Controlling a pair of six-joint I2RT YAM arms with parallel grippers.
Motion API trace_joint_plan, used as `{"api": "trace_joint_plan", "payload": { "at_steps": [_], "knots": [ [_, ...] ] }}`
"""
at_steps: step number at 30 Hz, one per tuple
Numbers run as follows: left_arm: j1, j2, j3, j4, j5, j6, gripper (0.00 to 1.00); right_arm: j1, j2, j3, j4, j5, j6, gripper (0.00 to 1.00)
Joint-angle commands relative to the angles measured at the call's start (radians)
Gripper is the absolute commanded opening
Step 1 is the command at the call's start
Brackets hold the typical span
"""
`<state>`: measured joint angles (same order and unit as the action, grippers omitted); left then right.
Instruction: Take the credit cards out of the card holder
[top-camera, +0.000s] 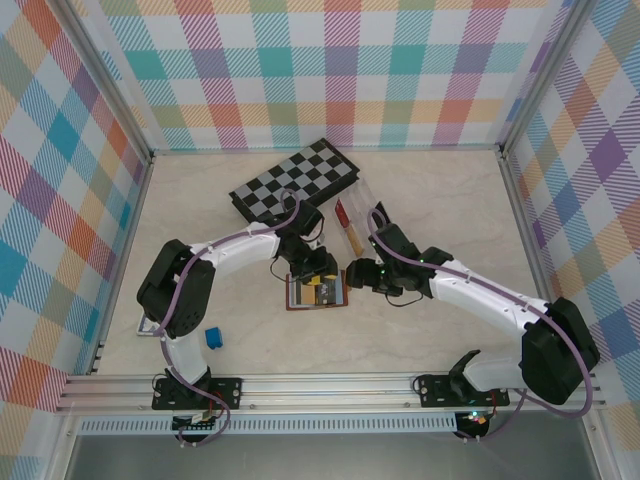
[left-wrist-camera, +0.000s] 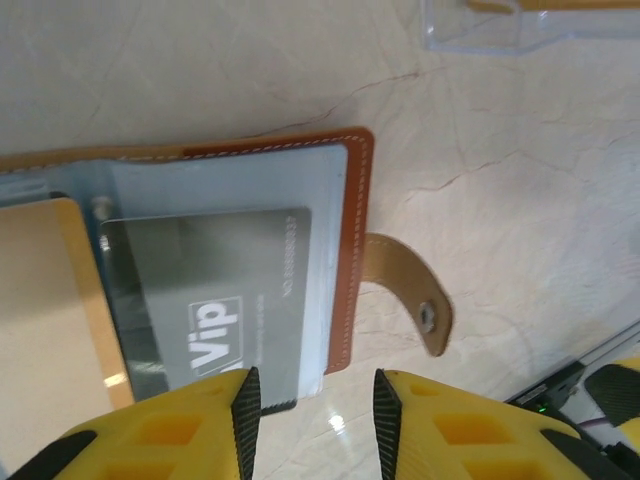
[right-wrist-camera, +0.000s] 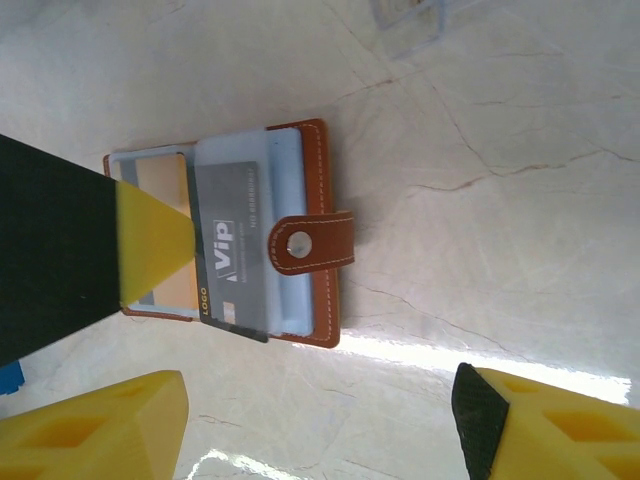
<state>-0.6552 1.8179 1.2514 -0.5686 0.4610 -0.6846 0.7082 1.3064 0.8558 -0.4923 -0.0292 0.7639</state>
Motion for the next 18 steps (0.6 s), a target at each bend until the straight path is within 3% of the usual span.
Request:
{"api": "trace_joint_plan", "payload": {
  "at_steps": [1,6,11,18],
  "knots": [
    [-0.012,-0.003,-0.027,0.057,0.022,-0.06,0.37,-0.001,-0.018,-0.007,-0.019,0.008,0.008,0.71],
    [0.006,-0.052,-0.056,0.07,-0.028,-0.086,0.36,-0.001,0.022,0.039,-0.019,-0.039,-0.043,0.61],
    [0.07,-0.13,-0.135,0.077,-0.07,-0.113,0.33,0.021,0.119,0.148,-0.052,-0.063,-0.108,0.44],
    [0.126,-0.177,-0.277,0.195,-0.017,-0.187,0.27,0.069,0.312,0.307,-0.101,-0.081,-0.151,0.26]
  ]
}}
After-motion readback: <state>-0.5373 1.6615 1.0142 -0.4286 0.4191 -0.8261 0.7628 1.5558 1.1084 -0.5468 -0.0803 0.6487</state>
